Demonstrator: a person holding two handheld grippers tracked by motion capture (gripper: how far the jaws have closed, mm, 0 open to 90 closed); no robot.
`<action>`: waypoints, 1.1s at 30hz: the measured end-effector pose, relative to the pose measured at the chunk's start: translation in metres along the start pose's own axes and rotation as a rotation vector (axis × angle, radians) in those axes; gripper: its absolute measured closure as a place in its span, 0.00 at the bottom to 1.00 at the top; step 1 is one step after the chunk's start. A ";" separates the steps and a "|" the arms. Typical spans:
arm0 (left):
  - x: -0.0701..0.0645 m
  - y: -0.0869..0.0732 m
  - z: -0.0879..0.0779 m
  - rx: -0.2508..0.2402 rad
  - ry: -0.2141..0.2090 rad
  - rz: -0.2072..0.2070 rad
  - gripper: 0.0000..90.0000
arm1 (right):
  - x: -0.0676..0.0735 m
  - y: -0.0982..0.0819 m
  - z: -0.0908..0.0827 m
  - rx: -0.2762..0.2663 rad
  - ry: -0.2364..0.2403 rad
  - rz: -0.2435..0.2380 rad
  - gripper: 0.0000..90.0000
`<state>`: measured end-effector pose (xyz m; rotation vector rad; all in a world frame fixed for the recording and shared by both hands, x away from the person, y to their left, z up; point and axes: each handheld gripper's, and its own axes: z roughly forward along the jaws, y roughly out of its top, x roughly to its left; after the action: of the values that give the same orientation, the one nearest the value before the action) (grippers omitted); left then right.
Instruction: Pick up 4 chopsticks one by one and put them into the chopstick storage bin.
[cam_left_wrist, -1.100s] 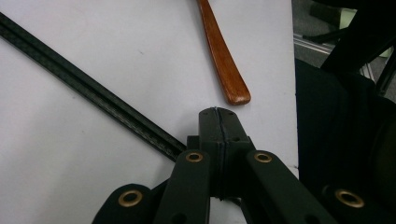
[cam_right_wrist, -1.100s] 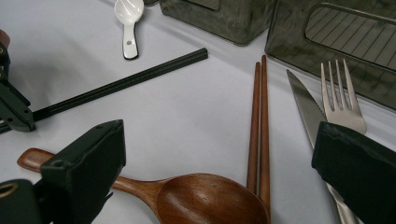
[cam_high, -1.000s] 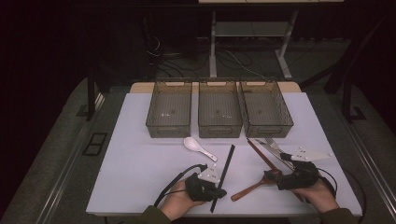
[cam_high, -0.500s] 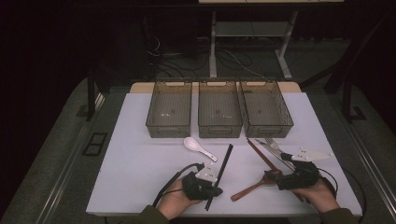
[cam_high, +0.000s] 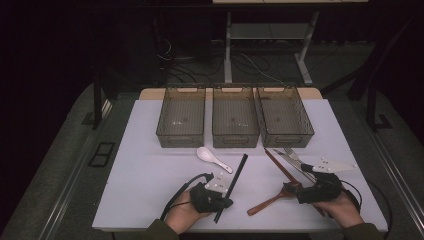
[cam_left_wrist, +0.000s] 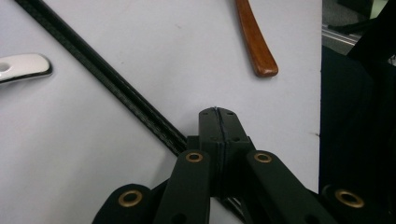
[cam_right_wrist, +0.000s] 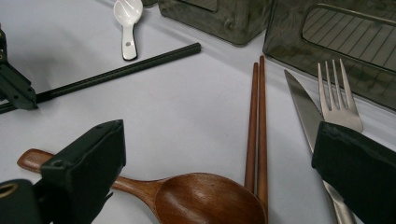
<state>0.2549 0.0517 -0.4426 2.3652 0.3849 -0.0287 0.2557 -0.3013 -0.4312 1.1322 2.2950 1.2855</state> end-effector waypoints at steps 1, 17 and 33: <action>0.001 -0.001 -0.002 -0.003 0.003 -0.006 0.99 | 0.000 0.000 0.000 0.000 0.000 0.000 0.04; 0.004 -0.006 -0.013 0.009 0.044 -0.020 0.99 | 0.000 0.000 0.000 -0.001 0.000 -0.001 0.04; -0.012 -0.012 -0.015 0.069 0.056 0.014 0.99 | -0.001 0.000 -0.001 -0.003 -0.005 0.004 0.04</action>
<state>0.2388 0.0665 -0.4378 2.4405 0.4001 0.0314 0.2555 -0.3029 -0.4309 1.1380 2.2883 1.2857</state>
